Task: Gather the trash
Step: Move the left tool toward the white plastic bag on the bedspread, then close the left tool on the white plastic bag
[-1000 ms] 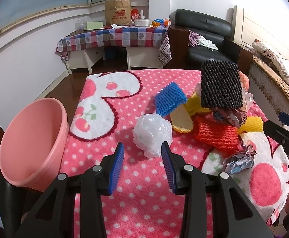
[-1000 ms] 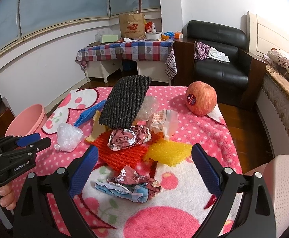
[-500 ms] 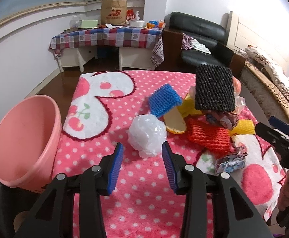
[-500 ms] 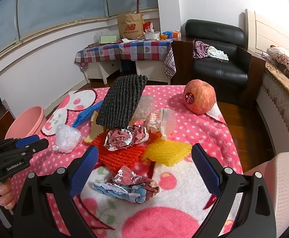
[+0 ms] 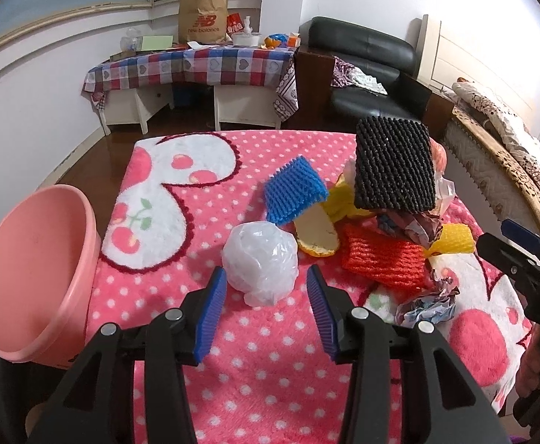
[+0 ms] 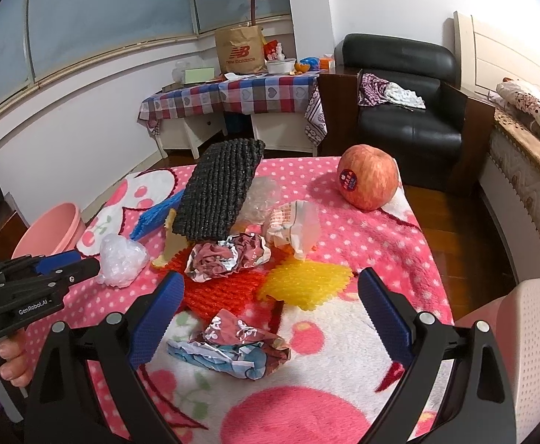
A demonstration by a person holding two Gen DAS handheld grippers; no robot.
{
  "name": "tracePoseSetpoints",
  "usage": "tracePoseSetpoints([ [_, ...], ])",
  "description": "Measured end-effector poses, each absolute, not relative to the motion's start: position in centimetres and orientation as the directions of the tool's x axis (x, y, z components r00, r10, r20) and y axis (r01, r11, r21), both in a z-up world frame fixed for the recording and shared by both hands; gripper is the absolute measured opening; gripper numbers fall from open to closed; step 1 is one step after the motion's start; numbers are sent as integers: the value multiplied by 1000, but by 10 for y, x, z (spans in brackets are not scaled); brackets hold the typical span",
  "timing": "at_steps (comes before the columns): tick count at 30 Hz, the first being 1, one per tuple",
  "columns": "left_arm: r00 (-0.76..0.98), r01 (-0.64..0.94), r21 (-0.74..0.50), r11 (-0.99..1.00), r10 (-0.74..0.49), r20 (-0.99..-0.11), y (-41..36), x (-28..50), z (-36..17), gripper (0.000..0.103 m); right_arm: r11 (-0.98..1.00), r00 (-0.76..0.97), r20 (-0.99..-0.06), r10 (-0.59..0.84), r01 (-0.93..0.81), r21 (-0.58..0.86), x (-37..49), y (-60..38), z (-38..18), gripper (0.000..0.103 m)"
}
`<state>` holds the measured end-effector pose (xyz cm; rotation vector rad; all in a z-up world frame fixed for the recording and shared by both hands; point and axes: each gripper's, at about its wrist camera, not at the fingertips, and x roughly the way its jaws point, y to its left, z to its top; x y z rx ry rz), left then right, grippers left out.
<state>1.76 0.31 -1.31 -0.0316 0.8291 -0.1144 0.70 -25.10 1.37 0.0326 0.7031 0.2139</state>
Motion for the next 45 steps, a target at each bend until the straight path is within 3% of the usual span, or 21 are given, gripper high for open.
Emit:
tracePoseSetpoints([
  [15, 640, 82, -111, 990, -138, -756, 4, 35, -24, 47, 975, 739, -636, 221, -189, 120, 10, -251, 11, 95],
  [34, 626, 51, 12, 999, -23, -779, -16, 48, -35, 46, 973, 734, -639, 227, -194, 124, 8, -239, 8, 95],
  [45, 629, 35, 42, 998, 11, -777, -17, 49, -36, 33, 972, 728, -646, 232, -194, 131, 6, -235, 6, 95],
])
